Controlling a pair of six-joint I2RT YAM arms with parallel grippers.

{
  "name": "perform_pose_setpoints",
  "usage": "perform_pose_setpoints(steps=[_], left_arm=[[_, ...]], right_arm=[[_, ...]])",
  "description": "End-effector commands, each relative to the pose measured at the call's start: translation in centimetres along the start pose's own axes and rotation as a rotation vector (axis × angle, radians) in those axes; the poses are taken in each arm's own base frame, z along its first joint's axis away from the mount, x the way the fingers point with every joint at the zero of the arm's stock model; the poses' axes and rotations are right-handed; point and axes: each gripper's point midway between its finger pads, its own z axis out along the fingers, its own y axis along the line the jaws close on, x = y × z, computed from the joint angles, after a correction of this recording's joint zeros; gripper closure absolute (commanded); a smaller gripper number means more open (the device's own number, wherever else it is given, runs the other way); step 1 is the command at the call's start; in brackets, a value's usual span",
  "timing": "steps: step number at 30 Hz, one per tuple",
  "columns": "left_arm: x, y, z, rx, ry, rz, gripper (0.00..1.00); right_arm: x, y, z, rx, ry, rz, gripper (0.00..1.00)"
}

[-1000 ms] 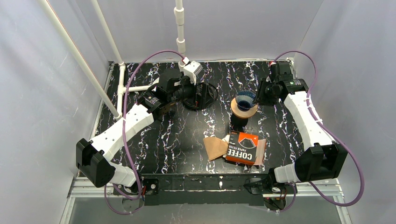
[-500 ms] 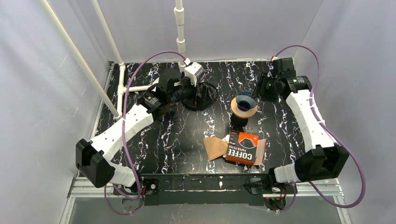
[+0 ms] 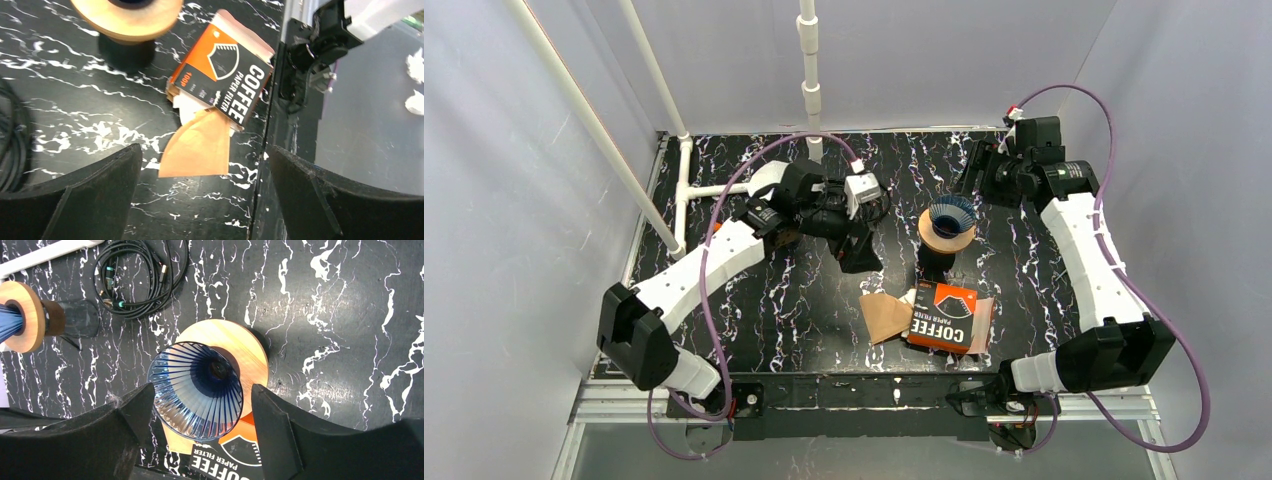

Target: Place the coffee filter in the dripper

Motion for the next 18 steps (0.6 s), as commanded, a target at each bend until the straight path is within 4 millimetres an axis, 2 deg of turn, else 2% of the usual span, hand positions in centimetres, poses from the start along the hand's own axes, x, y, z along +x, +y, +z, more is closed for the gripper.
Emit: perform_pose_setpoints(steps=[1,11,18], left_arm=[[2.5,-2.7,1.1,0.167,0.063,-0.023,0.05],[8.6,-2.8,6.2,0.200,0.231,0.051,0.10],[11.0,-2.9,8.9,0.263,0.258,0.212,0.10]], right_arm=[[-2.6,1.9,-2.6,-0.076,-0.123,-0.026,0.20],[-2.0,1.8,-2.5,-0.078,-0.118,0.025,0.20],[-1.7,1.6,-3.0,-0.071,-0.112,0.031,0.20]])
